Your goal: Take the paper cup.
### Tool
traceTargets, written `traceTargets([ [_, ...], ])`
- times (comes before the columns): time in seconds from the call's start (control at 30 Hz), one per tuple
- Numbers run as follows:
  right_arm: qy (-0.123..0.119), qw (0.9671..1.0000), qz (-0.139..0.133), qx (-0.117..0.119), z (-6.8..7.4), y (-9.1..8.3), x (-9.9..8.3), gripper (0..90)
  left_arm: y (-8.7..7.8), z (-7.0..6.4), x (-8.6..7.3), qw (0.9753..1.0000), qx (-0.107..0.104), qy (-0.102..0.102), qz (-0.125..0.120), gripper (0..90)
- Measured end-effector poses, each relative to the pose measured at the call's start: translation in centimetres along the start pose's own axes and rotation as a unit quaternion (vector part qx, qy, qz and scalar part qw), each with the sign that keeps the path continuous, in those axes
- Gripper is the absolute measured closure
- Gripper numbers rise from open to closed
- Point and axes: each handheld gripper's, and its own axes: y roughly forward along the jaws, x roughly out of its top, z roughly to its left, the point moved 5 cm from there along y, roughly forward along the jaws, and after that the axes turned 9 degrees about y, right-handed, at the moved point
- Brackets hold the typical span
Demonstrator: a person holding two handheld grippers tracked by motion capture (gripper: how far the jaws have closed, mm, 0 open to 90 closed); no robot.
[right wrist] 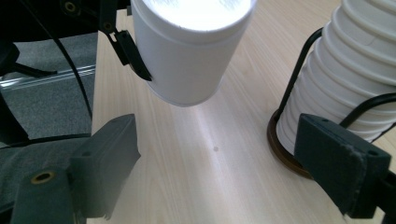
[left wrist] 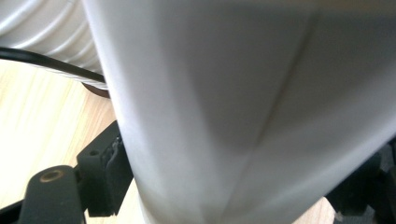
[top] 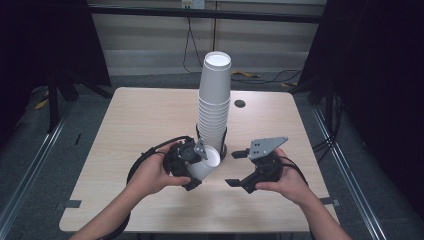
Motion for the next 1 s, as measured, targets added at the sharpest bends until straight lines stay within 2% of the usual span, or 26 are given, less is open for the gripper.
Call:
traceTargets([
  [0.07,-0.004,1.0000,0.003,0.006,0.2,0.1,0.0,13.4,0.3,-0.2,0.1,0.9998,-0.006,0.010,0.014,17.3],
  [0.1,-0.008,0.9998,0.004,0.016,0.4,0.3,0.0,13.6,0.6,-0.4,0.3,0.9992,-0.014,0.019,0.031,17.2],
  [0.4,-0.021,0.9988,0.019,0.039,1.2,1.0,0.1,13.8,1.0,-0.8,1.0,0.9984,-0.028,0.031,0.039,17.1],
  [0.63,-0.028,0.9981,0.031,0.046,1.4,1.1,0.5,14.0,1.3,-0.9,1.4,0.9972,-0.032,0.043,0.052,17.0],
  [0.87,-0.040,0.9967,0.042,0.057,1.8,1.5,0.6,14.2,1.4,-1.2,1.8,0.9969,-0.037,0.047,0.052,16.8],
  [1.0,-0.040,0.9967,0.043,0.056,1.9,1.6,0.7,14.2,1.4,-1.3,2.0,0.9968,-0.038,0.048,0.051,16.8],
])
